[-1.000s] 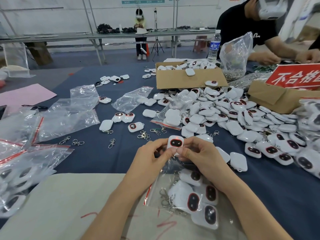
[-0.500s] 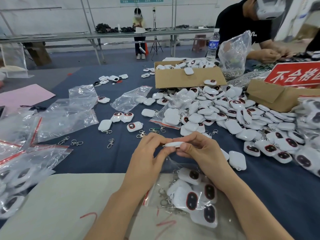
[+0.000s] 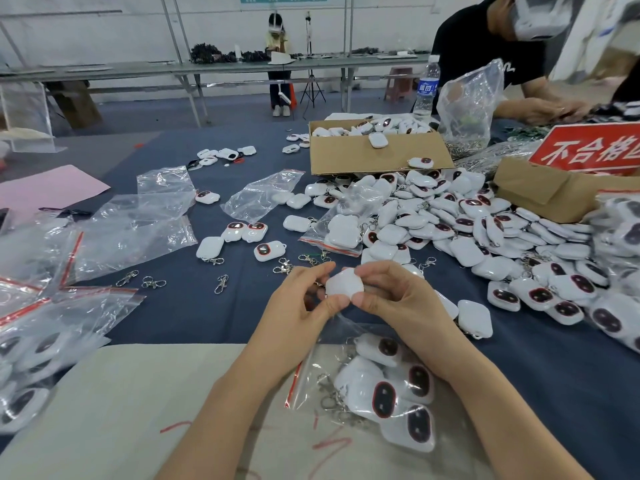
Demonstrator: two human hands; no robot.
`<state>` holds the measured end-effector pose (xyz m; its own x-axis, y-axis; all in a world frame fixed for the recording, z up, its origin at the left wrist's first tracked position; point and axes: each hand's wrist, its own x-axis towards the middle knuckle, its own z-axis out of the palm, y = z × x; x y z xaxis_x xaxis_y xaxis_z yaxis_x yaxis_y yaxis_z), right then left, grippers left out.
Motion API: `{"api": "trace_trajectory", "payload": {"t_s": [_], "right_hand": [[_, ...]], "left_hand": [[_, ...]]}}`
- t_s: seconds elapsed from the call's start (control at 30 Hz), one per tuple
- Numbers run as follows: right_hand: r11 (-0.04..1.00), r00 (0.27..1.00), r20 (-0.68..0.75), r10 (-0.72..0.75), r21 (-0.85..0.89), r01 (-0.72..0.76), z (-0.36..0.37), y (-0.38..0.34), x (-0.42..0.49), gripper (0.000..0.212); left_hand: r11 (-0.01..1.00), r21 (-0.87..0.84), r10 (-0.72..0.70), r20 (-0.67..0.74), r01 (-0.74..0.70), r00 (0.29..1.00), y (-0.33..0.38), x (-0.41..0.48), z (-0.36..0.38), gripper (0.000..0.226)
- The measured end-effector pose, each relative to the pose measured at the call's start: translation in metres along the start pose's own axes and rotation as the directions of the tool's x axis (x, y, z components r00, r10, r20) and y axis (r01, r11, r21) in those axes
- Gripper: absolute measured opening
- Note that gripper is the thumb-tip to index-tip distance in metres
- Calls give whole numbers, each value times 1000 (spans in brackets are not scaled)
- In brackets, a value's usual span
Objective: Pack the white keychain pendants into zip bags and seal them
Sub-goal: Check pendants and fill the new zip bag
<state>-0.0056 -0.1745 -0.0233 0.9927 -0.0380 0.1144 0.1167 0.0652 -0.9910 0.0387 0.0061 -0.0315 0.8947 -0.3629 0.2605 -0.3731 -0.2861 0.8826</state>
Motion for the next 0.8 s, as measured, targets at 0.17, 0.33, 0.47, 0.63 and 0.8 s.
{"api": "trace_trajectory", "payload": {"t_s": [0.17,0.33,0.47,0.63,0.8], "right_hand": [[999,998,60,12,-52,-9,-1,-2,-1,39],[999,1000,12,-9,-31,9,-4,-1,-1,35],[1000,999,32,19,-21,-18,-4,0,-1,32],[996,995,-50,81,45,-79,-3,4,2,22],[997,993,-93,73,41,-70,1,3,2,33]], "left_hand": [[1000,1,19,-10,-19,1000,-2,-1,-1,37],[1000,15,-14,-3,14,1000,-3,-2,2,32],[1000,19,-1,0,1,1000,1,-3,2,30],[1000,-5,17,-23,-17,1000,1,-5,1,30],[998,9,56,-23,-56,998,4,-7,1,32]]}}
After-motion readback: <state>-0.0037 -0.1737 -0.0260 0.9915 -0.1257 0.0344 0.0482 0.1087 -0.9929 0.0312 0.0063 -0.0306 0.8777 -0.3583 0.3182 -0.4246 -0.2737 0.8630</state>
